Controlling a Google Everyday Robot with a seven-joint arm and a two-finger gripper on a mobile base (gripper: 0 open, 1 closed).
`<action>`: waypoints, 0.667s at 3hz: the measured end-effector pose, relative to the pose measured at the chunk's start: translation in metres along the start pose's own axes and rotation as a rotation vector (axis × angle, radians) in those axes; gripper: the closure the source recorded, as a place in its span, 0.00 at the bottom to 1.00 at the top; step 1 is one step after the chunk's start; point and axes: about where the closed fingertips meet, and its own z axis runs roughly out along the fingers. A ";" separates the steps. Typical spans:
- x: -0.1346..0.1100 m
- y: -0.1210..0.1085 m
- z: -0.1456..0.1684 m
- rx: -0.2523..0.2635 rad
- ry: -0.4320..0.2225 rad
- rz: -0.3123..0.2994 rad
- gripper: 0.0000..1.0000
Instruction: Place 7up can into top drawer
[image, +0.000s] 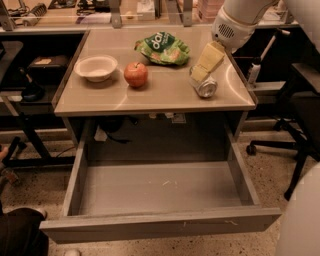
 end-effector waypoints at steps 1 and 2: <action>-0.013 -0.016 0.016 0.051 0.028 0.035 0.00; -0.019 -0.033 0.031 0.113 0.066 0.071 0.00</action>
Offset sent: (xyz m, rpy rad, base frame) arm 0.0616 -0.0092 -0.0329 -0.1824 -0.0361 -0.1790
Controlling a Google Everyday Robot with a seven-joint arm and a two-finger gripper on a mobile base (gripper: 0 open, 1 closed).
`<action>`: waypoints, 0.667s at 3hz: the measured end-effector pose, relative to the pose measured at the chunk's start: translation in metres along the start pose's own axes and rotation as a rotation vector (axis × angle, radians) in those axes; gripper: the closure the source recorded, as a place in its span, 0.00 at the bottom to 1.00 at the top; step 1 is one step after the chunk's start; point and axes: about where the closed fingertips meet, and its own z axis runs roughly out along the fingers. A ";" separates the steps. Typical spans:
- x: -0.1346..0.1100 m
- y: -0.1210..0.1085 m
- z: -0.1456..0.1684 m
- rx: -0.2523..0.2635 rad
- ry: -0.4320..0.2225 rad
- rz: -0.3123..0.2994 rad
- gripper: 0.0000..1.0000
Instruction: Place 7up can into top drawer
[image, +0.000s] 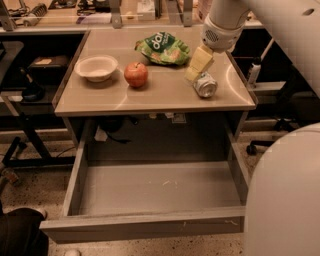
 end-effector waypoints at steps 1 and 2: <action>0.000 -0.001 0.000 0.004 0.001 0.001 0.00; -0.005 -0.004 0.011 -0.026 -0.004 0.009 0.00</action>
Offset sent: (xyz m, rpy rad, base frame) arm 0.0164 -0.0022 -0.0136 0.0540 0.0491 -0.0047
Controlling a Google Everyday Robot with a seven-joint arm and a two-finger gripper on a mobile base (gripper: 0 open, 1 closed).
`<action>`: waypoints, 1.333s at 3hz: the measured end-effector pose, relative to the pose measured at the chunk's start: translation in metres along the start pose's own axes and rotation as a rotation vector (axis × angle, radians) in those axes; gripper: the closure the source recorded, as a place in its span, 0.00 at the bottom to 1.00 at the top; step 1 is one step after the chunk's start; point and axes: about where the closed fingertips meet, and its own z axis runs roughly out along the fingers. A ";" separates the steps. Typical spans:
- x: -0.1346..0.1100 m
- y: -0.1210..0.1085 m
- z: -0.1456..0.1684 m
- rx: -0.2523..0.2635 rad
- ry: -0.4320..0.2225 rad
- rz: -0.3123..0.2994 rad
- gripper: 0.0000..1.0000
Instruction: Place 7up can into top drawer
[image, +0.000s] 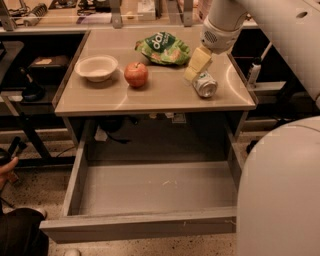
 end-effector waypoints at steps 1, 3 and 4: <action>-0.008 -0.004 0.022 0.010 0.026 0.016 0.00; -0.012 -0.012 0.055 0.045 0.086 0.034 0.00; -0.007 -0.020 0.073 0.054 0.117 0.044 0.00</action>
Offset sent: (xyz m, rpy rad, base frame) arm 0.0314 0.0059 -0.0446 -0.0962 0.0348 -0.0640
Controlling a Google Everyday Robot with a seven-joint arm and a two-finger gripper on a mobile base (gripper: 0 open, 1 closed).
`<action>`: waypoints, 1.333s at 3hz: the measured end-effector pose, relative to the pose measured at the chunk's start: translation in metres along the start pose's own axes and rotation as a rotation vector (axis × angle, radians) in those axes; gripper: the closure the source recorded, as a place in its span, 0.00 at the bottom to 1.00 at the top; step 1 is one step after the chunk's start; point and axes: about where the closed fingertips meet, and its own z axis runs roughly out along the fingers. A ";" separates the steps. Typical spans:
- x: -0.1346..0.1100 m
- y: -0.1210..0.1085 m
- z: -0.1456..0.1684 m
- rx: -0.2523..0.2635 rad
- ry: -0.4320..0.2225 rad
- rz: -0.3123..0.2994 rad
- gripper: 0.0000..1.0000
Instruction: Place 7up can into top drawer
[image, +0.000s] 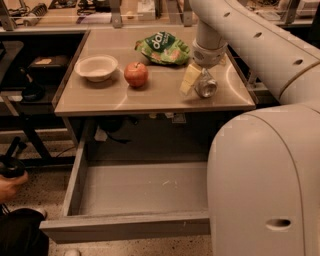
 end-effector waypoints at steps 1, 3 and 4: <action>0.003 -0.007 0.013 0.001 0.015 0.009 0.00; 0.003 -0.007 0.013 0.001 0.015 0.009 0.43; 0.003 -0.007 0.013 0.001 0.015 0.009 0.66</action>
Offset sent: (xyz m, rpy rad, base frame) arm 0.0041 -0.0063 -0.0094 -0.0070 0.0082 -0.0096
